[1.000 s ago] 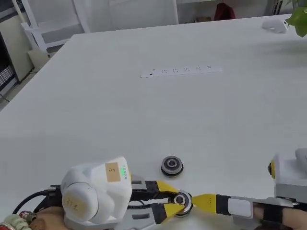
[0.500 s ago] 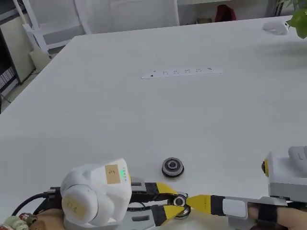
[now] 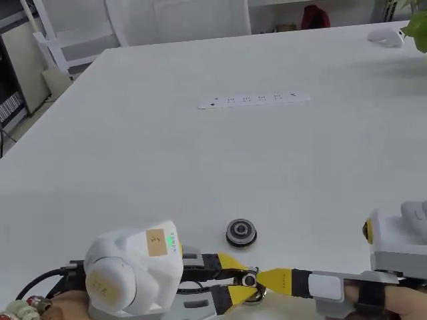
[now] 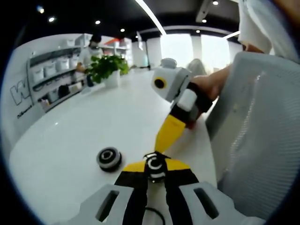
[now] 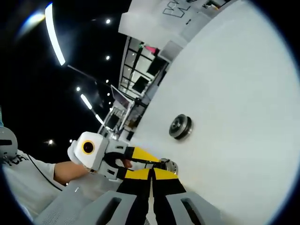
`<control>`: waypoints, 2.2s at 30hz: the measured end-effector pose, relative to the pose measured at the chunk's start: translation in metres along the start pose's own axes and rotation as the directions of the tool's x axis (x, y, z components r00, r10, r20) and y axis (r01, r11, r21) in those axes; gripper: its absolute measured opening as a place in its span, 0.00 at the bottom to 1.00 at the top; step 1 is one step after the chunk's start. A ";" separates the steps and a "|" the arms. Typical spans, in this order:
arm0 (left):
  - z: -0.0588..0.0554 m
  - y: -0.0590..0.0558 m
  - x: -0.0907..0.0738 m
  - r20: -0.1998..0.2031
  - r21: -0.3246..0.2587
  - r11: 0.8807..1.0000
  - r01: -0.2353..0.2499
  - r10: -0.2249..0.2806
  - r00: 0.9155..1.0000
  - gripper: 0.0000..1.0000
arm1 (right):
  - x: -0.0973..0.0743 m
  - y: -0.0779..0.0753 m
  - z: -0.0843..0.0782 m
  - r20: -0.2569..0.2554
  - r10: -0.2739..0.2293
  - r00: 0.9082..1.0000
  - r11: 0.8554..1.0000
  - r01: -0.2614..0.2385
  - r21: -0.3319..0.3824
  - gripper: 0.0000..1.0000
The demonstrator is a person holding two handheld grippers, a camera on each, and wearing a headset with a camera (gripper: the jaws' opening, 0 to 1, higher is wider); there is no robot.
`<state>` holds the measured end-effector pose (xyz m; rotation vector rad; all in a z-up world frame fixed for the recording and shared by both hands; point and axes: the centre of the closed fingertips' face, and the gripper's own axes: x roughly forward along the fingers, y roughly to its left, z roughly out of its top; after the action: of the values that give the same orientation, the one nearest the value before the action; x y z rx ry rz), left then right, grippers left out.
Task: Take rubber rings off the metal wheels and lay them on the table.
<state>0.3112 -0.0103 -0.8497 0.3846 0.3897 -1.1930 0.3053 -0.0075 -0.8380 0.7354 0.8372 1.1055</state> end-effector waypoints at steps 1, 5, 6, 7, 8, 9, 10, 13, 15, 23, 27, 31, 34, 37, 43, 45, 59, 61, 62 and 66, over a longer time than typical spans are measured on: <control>0.000 0.000 0.000 0.000 0.000 1.000 0.000 0.000 1.000 0.14 | 0.000 0.001 0.000 0.001 0.003 1.000 1.000 -0.003 -0.004 0.00; 0.000 0.000 0.001 0.002 -0.001 1.000 -0.001 0.001 1.000 0.14 | 0.000 0.002 0.000 0.002 0.008 1.000 1.000 -0.008 -0.007 0.00; 0.000 0.000 0.001 0.002 -0.001 1.000 -0.001 0.001 1.000 0.14 | 0.000 0.002 0.000 0.002 0.009 1.000 1.000 -0.009 -0.009 0.00; 0.000 0.000 0.001 0.002 -0.001 1.000 -0.001 0.001 1.000 0.14 | 0.000 0.002 0.000 0.001 0.010 1.000 1.000 -0.010 -0.011 0.00; 0.000 0.000 0.001 0.002 -0.002 1.000 -0.001 0.001 1.000 0.14 | 0.000 0.003 0.000 0.001 0.012 1.000 1.000 -0.012 -0.012 0.00; 0.000 -0.001 0.001 0.003 -0.002 1.000 -0.001 0.001 1.000 0.14 | 0.000 0.003 0.000 0.001 0.015 1.000 1.000 -0.015 -0.014 0.00; 0.000 0.000 0.001 0.003 -0.002 1.000 -0.001 0.001 1.000 0.14 | 0.000 0.003 0.000 0.002 0.016 1.000 1.000 -0.016 -0.014 0.00; 0.001 -0.001 0.001 0.003 -0.001 1.000 -0.001 0.001 1.000 0.14 | -0.001 0.004 0.000 0.003 0.023 1.000 1.000 -0.023 -0.015 0.00; 0.001 -0.001 0.001 0.004 0.000 1.000 -0.001 0.001 1.000 0.14 | -0.001 0.006 0.000 0.004 0.033 0.999 0.999 -0.033 -0.013 0.00; 0.001 0.000 0.001 0.001 -0.036 0.999 -0.002 0.002 1.000 0.14 | 0.000 0.002 -0.001 0.006 0.014 1.000 1.000 -0.014 -0.026 0.00; 0.000 0.000 0.001 -0.004 -0.035 0.999 -0.004 0.003 1.000 0.14 | 0.000 -0.001 -0.001 0.008 -0.001 1.000 0.999 0.001 -0.039 0.00; 0.001 0.000 0.001 -0.005 -0.033 0.999 -0.004 0.004 1.000 0.14 | 0.000 -0.003 -0.001 0.004 -0.007 1.000 0.999 0.007 -0.049 0.00; 0.001 0.000 0.001 -0.006 -0.034 0.999 -0.002 0.002 1.000 0.14 | 0.001 -0.002 -0.001 0.005 0.000 1.000 0.998 0.000 -0.062 0.00; 0.001 0.000 0.001 -0.005 -0.032 0.999 -0.001 0.001 1.000 0.14 | 0.001 -0.001 -0.001 0.006 0.007 1.000 0.998 -0.006 -0.064 0.00; 0.001 -0.001 0.001 -0.006 -0.024 1.000 0.005 -0.005 1.000 0.14 | 0.001 0.003 -0.002 0.007 0.026 1.000 0.998 -0.025 -0.064 0.00; 0.001 -0.001 0.001 -0.006 -0.020 1.000 0.006 -0.006 1.000 0.14 | 0.001 0.004 -0.002 0.007 0.030 1.000 0.997 -0.029 -0.065 0.00; 0.001 -0.001 0.001 -0.011 -0.016 1.000 0.013 -0.013 1.000 0.14 | 0.000 0.012 -0.001 0.019 0.065 0.998 0.995 -0.064 -0.072 0.00; 0.001 -0.001 0.001 -0.016 -0.018 1.000 0.013 -0.014 1.000 0.14 | 0.000 0.010 -0.001 0.019 0.060 0.998 0.997 -0.058 -0.059 0.00; 0.001 -0.001 0.001 -0.018 -0.018 1.000 0.014 -0.014 1.000 0.14 | 0.000 0.008 -0.001 0.020 0.049 0.999 0.997 -0.048 -0.061 0.00; 0.001 -0.001 0.001 -0.032 -0.009 1.000 0.011 -0.011 0.999 0.14 | 0.000 0.004 -0.001 0.021 0.032 0.999 0.998 -0.031 -0.056 0.00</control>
<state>0.3104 -0.0122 -0.8494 0.3945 0.4256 -1.1963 0.3026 -0.0062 -0.8345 0.7153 0.7756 1.1427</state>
